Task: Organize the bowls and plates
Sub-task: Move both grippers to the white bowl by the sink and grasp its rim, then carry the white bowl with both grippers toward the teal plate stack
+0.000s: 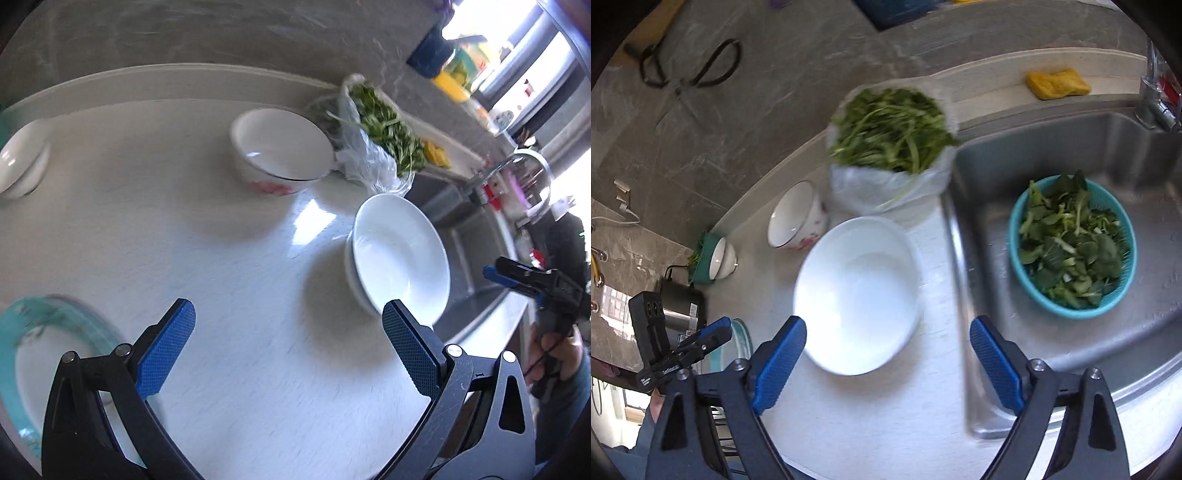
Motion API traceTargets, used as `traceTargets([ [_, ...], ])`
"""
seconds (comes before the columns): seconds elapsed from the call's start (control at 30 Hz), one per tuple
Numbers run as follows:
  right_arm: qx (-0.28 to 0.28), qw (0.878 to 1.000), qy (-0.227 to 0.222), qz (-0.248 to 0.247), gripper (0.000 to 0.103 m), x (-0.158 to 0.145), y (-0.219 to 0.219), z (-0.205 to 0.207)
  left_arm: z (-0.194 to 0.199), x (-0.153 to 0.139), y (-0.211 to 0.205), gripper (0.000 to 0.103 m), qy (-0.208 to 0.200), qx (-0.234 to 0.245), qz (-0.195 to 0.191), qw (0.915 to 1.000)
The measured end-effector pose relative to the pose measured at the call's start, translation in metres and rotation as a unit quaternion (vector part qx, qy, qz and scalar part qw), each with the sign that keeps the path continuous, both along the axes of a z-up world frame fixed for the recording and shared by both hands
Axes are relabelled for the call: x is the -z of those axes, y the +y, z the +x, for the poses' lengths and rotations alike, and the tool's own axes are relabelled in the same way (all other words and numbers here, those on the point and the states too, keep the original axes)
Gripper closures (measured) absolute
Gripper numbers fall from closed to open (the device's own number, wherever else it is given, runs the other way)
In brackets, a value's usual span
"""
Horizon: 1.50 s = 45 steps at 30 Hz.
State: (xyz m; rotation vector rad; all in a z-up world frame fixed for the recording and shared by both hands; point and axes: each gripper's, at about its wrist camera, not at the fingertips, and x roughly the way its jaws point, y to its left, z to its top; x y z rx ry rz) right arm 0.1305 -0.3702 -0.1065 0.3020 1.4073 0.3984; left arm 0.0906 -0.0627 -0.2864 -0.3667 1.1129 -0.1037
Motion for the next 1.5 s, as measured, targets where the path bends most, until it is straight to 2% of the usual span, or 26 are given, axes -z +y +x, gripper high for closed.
traceTargets([
  [0.1,-0.007,1.0,0.022,0.017,0.024,0.019,-0.017,0.014,0.029,0.019,-0.028,0.002,0.013,0.007,0.006,0.9999],
  [0.27,-0.024,0.996,0.065,0.061,0.026,0.055,-0.015,0.027,0.069,0.048,-0.051,0.002,0.032,0.017,0.006,0.9993],
  [0.37,-0.036,0.993,0.083,0.07,0.028,0.071,-0.006,0.032,0.08,0.06,-0.053,0.008,0.041,0.015,0.01,0.999],
  [0.43,-0.048,0.992,0.094,0.075,0.031,0.081,0.001,0.035,0.087,0.069,-0.056,0.03,0.05,0.019,0.01,0.9985],
  [0.53,-0.063,0.99,0.105,0.07,0.038,0.09,0.008,0.037,0.096,0.083,-0.064,0.053,0.066,0.024,0.014,0.9974],
  [0.67,-0.072,0.988,0.115,0.071,0.042,0.096,0.013,0.037,0.101,0.096,-0.072,0.054,0.075,0.024,0.006,0.9969],
  [0.9,-0.077,0.987,0.122,0.065,0.065,0.104,0.017,0.038,0.109,0.103,-0.084,0.07,0.071,0.039,-0.003,0.9967],
  [1.17,-0.059,0.987,0.131,0.069,0.066,0.108,0.018,0.041,0.115,0.101,-0.096,0.08,0.072,0.053,-0.013,0.9959],
  [1.23,-0.059,0.987,0.133,0.07,0.066,0.108,0.018,0.042,0.117,0.099,-0.094,0.089,0.071,0.056,-0.022,0.9956],
  [1.3,-0.066,0.986,0.134,0.068,0.076,0.108,0.02,0.043,0.118,0.098,-0.095,0.094,0.07,0.063,-0.028,0.9952],
  [1.4,-0.073,0.986,0.139,0.058,0.083,0.109,0.023,0.044,0.119,0.097,-0.09,0.094,0.071,0.063,-0.032,0.995],
  [1.5,-0.071,0.985,0.143,0.058,0.083,0.11,0.022,0.044,0.118,0.097,-0.088,0.094,0.073,0.066,-0.034,0.9945],
])
